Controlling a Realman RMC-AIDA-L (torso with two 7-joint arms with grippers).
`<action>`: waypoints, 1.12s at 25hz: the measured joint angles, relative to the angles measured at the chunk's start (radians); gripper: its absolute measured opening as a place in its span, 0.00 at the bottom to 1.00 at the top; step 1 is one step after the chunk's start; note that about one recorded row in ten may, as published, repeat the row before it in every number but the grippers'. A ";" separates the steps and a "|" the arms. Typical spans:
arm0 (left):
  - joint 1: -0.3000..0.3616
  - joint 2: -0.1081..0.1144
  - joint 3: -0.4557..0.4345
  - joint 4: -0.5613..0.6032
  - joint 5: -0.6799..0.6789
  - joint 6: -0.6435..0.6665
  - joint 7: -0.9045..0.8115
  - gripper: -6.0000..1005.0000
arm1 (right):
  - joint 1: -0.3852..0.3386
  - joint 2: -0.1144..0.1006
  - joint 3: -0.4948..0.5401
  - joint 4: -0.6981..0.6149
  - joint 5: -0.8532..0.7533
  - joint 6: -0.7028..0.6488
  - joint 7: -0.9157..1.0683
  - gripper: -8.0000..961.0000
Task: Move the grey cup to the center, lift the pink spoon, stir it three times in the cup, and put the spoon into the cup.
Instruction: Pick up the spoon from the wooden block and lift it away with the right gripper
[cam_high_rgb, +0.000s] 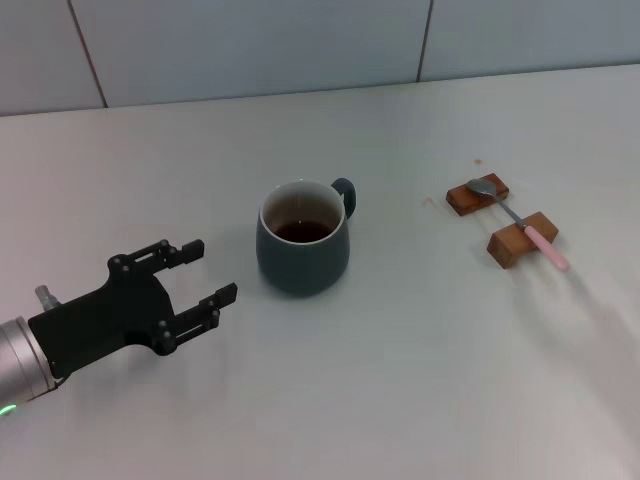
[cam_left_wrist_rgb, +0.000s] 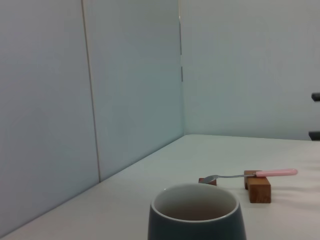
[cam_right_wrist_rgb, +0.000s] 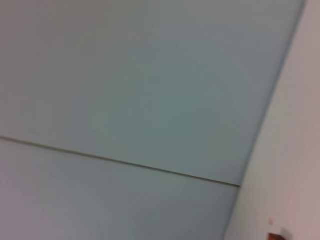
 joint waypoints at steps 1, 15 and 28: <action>0.000 0.000 0.000 0.000 -0.003 0.000 0.002 0.50 | 0.000 0.001 0.000 0.010 -0.002 0.014 0.006 0.87; 0.003 -0.001 0.000 0.003 -0.007 0.006 0.011 0.81 | 0.028 0.043 0.008 0.081 0.006 0.129 0.039 0.87; 0.004 -0.001 0.000 0.004 -0.006 0.011 0.026 0.81 | 0.088 0.047 -0.014 0.113 0.000 0.231 0.035 0.87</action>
